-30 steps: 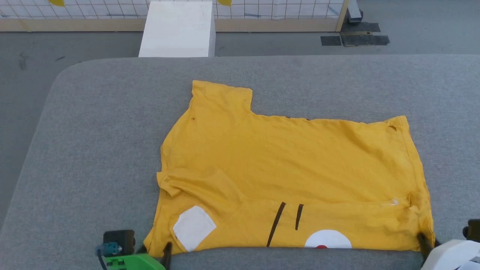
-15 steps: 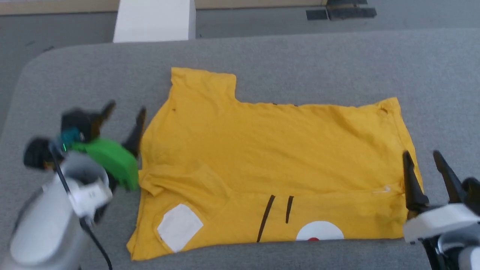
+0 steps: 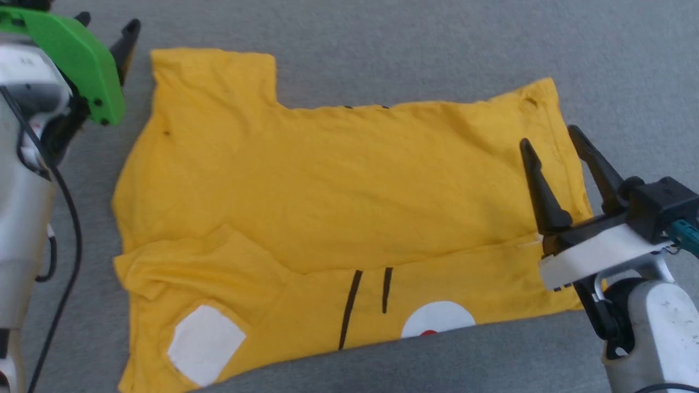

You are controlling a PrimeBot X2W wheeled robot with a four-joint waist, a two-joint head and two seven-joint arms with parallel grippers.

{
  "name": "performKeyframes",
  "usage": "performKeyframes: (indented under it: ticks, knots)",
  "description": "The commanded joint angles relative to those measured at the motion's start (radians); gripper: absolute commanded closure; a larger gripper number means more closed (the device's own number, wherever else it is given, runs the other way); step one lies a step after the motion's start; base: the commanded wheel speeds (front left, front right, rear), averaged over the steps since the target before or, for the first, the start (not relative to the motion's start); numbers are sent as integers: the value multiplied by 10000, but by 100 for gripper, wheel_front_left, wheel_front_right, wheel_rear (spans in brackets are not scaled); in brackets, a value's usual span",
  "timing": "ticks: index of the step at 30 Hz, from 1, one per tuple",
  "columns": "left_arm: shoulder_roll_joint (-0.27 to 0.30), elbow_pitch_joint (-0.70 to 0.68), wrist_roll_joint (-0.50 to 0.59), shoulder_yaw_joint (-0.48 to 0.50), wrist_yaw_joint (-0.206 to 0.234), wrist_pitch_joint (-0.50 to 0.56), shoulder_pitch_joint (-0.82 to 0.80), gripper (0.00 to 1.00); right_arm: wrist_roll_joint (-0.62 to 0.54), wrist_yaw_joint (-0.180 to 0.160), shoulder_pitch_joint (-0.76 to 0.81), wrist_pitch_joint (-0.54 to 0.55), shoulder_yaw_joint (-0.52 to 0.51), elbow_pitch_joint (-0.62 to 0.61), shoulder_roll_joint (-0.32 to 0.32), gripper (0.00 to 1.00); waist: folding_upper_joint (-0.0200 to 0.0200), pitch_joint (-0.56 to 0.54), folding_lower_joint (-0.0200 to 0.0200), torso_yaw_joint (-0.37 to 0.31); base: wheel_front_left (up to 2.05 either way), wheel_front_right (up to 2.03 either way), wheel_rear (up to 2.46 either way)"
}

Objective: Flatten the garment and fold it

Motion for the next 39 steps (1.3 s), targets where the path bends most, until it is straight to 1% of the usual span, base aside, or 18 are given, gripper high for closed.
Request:
performKeyframes:
  ticks: [1,4,9,14,15,16,17,21,23,27,32,36,39]
  knots:
    - [95,161,-143,35,-4,348,-272,0,44,-15,-192,-55,93,-27,107,0,-1,955,-1,-941,0,0,0]
    - [119,481,-458,62,171,1393,-560,0,43,-15,-309,-158,224,51,246,0,-1,1139,-1,-1126,0,0,0]
    - [156,607,-663,36,603,2517,-730,0,14,-15,-353,-350,204,191,411,0,-1,1271,-1,-1284,0,0,0]
    - [352,660,-486,-94,1322,3341,-567,0,-11,-15,-356,-483,220,320,516,0,-1,1243,-1,-1393,0,0,0]
    - [376,606,-467,-103,1379,3363,-531,54,-12,-15,-363,-486,216,338,528,0,-1,1235,-1,-1397,0,0,0]
    - [381,559,-468,-106,1405,3369,-501,89,-4,-15,-388,-475,200,366,523,0,-1,1226,-1,-1393,0,0,0]
    - [405,493,-449,-133,1401,3360,-462,100,20,-15,-450,-451,177,416,501,0,-1,1212,-1,-1388,0,0,0]
    - [461,262,-410,-197,1301,3176,-347,100,22,-15,-1080,-45,-14,624,490,0,-1,1162,-1,-1333,0,0,0]
    - [454,189,-413,-240,1237,3124,-329,100,19,-15,-1590,575,-183,926,502,0,-1,1153,-1,-1273,0,0,0]
    - [370,35,-397,-351,1122,3028,-395,100,217,-15,-2984,2305,-543,1877,590,0,-1,1201,-1,-1093,0,0,0]
    - [241,-91,-394,-489,941,2927,-579,100,285,-15,-4883,4846,-1322,3566,846,0,-1,1329,-1,-820,0,0,0]
    - [139,-99,-390,-595,793,2819,-708,100,-28,-15,-6040,6581,-1730,4827,970,0,-1,1394,-1,-616,0,0,0]
    - [68,-90,-385,-665,692,2717,-782,100,-410,-15,-6584,7561,-1802,5481,1005,0,-1,1434,-1,-497,0,0,0]
